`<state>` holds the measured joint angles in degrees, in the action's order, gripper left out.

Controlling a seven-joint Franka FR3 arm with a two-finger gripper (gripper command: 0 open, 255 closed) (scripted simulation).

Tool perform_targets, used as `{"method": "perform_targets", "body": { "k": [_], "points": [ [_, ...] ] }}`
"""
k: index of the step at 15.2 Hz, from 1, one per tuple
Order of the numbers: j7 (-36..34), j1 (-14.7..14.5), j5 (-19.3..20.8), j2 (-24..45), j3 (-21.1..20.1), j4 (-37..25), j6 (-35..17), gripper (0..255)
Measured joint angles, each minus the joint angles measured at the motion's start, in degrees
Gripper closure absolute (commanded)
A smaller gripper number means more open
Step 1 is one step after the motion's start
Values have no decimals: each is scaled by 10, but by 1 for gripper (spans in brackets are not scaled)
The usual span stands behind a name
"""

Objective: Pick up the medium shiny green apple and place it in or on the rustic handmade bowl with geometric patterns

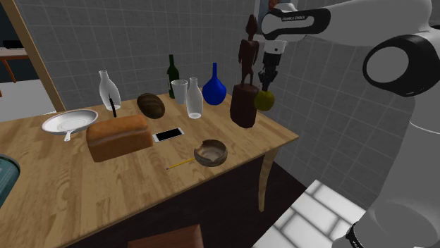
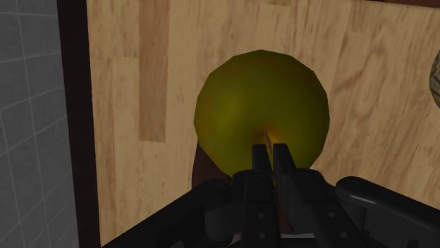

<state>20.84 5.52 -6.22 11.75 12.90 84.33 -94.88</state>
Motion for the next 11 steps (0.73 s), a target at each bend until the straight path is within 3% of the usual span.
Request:
{"method": "perform_targets", "body": {
  "k": [11],
  "points": [
    [-128,-76,16,-49,-50,15,24,255]
  ]
}}
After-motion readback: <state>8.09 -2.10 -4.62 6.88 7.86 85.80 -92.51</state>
